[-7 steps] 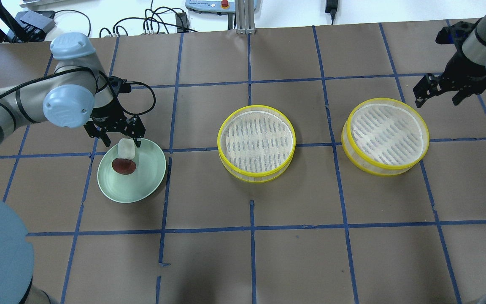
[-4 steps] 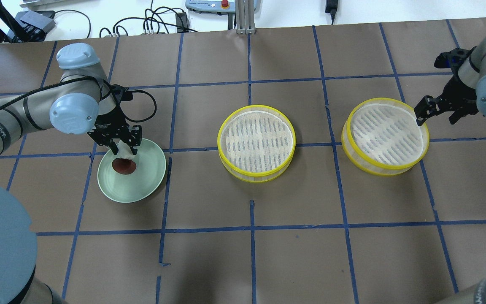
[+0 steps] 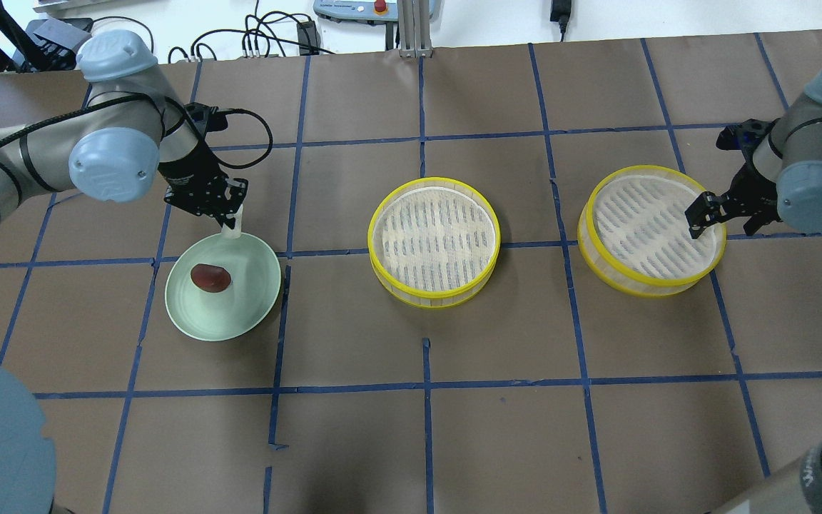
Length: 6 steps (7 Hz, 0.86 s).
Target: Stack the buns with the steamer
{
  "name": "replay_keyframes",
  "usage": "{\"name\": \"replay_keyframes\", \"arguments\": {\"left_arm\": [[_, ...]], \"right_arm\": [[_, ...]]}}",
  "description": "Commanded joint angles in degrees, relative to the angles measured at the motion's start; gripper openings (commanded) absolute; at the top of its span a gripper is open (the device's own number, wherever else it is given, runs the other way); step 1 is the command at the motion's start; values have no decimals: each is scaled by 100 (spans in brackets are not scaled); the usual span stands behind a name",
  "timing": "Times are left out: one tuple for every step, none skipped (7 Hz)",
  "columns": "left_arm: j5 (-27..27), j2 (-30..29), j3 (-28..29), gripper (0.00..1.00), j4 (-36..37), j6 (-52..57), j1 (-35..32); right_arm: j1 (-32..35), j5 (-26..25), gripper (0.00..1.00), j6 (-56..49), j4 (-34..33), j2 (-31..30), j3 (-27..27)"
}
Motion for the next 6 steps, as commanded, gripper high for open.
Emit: {"name": "replay_keyframes", "arguments": {"left_arm": [[-378, 225, 47, 8, -35, -1547, -1270], [-447, 103, 47, 13, 671, -2458, -1922], [-796, -159, 39, 20, 1522, -3468, -2320], [-852, -449, 47, 38, 1939, -3670, -2454], [-800, -460, 56, 99, 1926, -3585, -2456], [-782, -399, 74, 100, 1900, -3584, -2456]], "right_arm": [[0, 2, 41, -2, -16, 2, -28], [0, 11, 12, -10, -7, 2, -19], [0, 28, 7, -10, -15, -7, -28], [0, 63, 4, -71, -16, -24, -10], [0, 38, 3, -89, 2, -68, -45], [0, 29, 3, -89, 19, -86, -89]]}}
